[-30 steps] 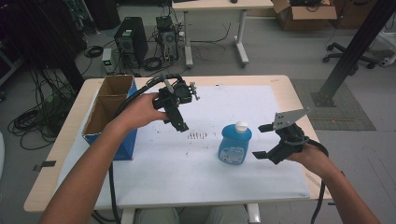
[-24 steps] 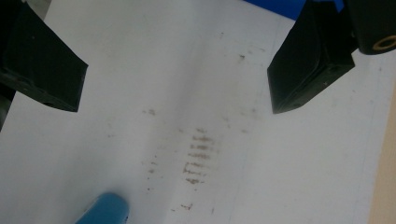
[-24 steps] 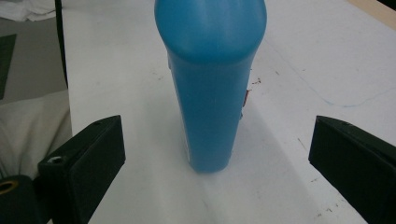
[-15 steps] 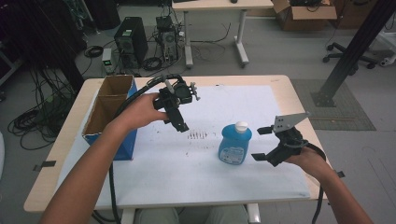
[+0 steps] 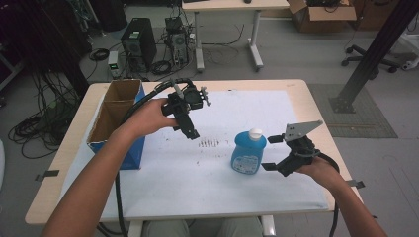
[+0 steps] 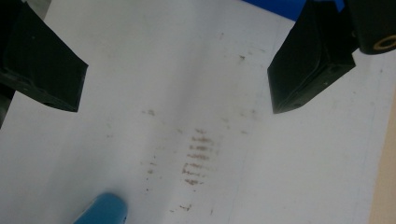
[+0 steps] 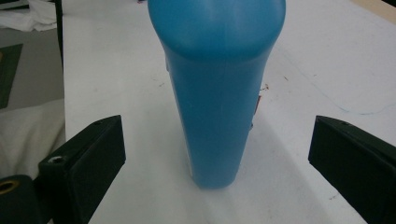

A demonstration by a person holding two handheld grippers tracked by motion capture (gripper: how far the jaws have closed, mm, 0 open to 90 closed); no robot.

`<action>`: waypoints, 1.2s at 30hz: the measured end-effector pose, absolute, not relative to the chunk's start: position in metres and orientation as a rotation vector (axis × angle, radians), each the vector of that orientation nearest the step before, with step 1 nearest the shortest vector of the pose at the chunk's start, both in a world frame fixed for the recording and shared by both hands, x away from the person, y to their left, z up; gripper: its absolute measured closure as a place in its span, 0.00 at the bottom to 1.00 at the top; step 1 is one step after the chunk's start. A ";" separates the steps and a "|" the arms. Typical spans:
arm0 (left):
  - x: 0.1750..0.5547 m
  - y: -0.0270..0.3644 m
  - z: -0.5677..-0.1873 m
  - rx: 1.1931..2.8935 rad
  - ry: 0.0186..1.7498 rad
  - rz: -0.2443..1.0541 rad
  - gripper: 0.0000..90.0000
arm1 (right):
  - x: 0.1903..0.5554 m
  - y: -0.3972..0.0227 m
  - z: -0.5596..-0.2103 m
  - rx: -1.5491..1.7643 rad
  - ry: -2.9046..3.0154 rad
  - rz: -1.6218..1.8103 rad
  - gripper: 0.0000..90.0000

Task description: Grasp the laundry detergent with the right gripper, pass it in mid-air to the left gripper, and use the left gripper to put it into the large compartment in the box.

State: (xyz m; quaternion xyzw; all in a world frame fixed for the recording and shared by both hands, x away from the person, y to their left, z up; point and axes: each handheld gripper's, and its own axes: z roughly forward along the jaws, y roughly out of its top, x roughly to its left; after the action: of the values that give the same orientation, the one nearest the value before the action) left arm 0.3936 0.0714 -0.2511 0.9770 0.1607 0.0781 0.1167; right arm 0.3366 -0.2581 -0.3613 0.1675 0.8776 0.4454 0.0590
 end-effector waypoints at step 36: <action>0.395 0.073 -0.256 2.865 0.477 0.219 0.05 | 0.348 -0.233 -0.389 0.494 2.599 1.470 0.06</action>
State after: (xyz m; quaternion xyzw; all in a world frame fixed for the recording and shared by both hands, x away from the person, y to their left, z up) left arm 0.3946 0.0733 -0.2556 0.9772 0.1628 0.0749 0.1143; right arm 0.3476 -0.2330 -0.3888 0.1630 0.8574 0.4848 0.0574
